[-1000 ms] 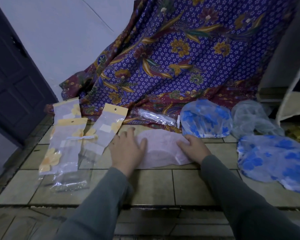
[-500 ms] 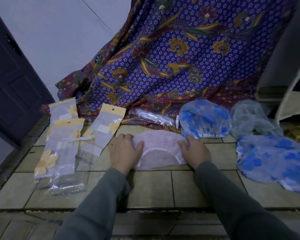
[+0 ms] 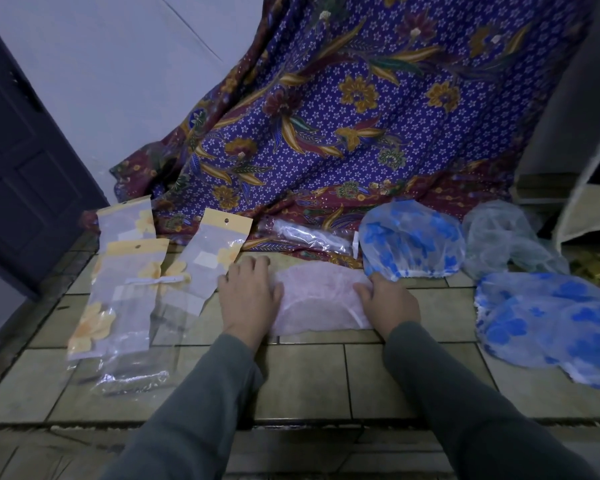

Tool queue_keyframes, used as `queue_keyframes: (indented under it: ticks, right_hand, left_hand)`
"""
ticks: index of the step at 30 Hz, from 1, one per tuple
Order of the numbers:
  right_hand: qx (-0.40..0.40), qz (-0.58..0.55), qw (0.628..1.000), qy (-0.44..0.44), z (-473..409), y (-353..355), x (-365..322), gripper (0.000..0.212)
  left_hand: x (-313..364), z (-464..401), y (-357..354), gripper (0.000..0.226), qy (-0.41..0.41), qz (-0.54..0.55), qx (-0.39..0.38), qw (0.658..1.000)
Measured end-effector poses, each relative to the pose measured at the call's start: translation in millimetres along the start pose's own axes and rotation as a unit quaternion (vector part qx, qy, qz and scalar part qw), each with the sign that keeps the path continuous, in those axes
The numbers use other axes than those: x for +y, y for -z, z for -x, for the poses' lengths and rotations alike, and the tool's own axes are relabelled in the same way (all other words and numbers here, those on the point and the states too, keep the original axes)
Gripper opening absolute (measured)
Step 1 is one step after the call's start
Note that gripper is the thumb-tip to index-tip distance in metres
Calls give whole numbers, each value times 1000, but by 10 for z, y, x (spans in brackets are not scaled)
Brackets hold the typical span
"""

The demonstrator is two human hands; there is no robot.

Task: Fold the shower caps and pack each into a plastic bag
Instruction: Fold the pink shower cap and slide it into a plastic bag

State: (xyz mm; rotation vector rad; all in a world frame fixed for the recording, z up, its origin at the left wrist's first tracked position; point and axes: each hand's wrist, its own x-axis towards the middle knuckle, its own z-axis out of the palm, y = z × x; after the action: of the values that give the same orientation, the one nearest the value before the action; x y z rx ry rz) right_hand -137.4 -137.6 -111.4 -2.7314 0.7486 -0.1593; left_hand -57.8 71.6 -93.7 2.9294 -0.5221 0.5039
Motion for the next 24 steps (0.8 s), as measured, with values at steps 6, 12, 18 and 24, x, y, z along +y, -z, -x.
queue_keyframes:
  ticks: [6,12,18,24]
  right_hand:
    - [-3,25,1000,-15,-35,9,0,48]
    - [51,36,998,-24,6,67,3,44]
    - [192,37,948,251,62,-11,-312,33]
    - [-119,95,963,223,-28,-237,-328,58]
  left_hand:
    - [255,101,-87,58,-195,56,-166,965]
    - [39,88,-284,85,-168,62,-246,953]
    - [127,10,-208,77,-155,37,-271,949]
    - [64,56,-278,78,-146,75,-253,954]
